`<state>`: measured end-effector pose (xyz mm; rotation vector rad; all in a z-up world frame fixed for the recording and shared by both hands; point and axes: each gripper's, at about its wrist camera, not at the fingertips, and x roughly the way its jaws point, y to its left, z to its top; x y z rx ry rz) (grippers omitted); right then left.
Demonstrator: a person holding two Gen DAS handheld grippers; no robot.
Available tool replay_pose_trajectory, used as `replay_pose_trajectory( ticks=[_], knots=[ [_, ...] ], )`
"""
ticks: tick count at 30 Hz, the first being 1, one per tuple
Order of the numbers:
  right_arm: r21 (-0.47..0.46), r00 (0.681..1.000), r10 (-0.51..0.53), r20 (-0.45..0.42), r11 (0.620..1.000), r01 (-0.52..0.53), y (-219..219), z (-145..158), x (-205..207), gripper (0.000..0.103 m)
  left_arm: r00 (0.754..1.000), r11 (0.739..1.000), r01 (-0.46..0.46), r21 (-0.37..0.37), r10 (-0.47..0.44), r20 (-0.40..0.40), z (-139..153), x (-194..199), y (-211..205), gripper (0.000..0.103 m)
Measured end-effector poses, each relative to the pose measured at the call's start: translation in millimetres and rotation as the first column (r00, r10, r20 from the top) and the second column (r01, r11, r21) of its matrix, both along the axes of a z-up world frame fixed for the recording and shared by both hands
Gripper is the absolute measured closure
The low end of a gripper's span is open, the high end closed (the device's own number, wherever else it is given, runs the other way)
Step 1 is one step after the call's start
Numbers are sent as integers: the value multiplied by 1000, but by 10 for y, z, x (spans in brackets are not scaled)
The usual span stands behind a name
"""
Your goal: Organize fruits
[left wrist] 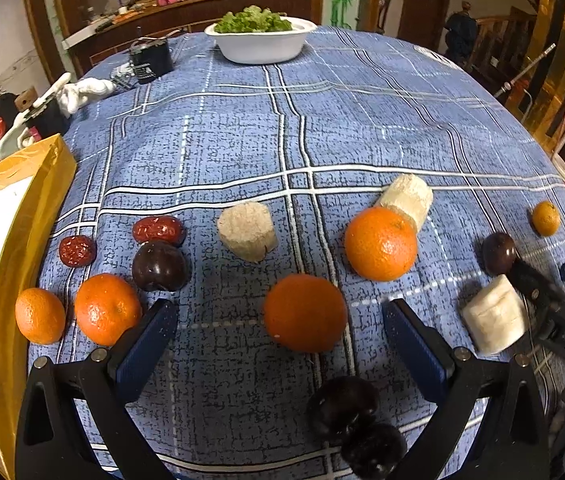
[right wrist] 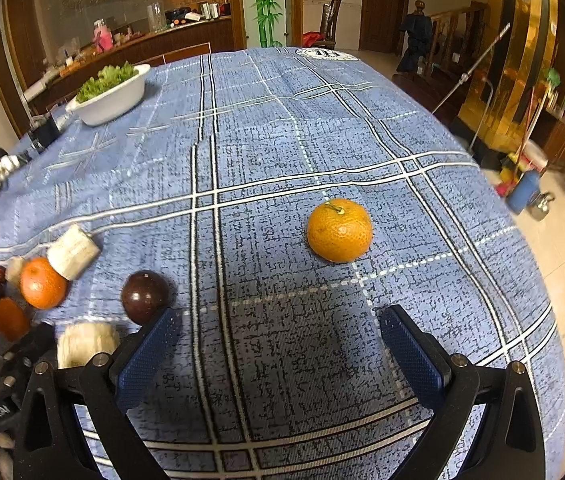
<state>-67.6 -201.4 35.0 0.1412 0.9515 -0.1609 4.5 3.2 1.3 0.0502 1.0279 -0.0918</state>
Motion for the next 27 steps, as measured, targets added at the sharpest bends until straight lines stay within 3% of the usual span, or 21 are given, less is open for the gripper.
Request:
replay_pose_trajectory(
  ticks=[2,3,5,8,10,13,16,20,22,23,25,27],
  knots=[
    [80,1000,-12,22,997,10,-104,25,-44,0,1000,1000,10,-5,-10,-4,18,-49,14,4],
    [136,999,-22,38,991,17,-184,42,-68,0,1000,1000,10,-11,-10,7,50,-101,31,14],
    [181,998,-34,51,983,24,-224,52,-78,0,998,1000,5,-21,-4,66,196,-246,96,19],
    [178,999,-25,46,984,16,-213,34,-82,0,977,999,-22,-28,27,212,569,-531,265,19],
    [190,998,-43,54,981,32,-244,48,-136,1,944,998,-60,-9,59,325,883,-743,401,19],
    [192,993,-92,69,978,77,-302,100,-246,1,863,986,-161,44,119,491,1436,-999,596,19],
    [170,979,-111,171,982,82,-286,277,-389,1,777,972,-234,29,169,607,2069,-1180,782,18],
    [4,932,-78,354,997,82,-38,476,-585,1,618,945,-328,11,205,759,2726,-1659,1033,0],
    [-55,922,-41,385,996,67,71,507,-598,1,529,923,-385,-17,236,815,2840,-1911,1161,0],
    [-72,922,-29,386,995,62,93,512,-595,1,519,923,-384,-28,241,820,2831,-1963,1184,0],
    [-100,922,-3,387,994,45,170,520,-575,2,526,936,-349,-40,231,819,2740,-2023,1230,0],
    [-145,915,-5,403,987,69,215,549,-587,2,565,946,-323,-27,216,796,2598,-1990,1246,0]
  ],
)
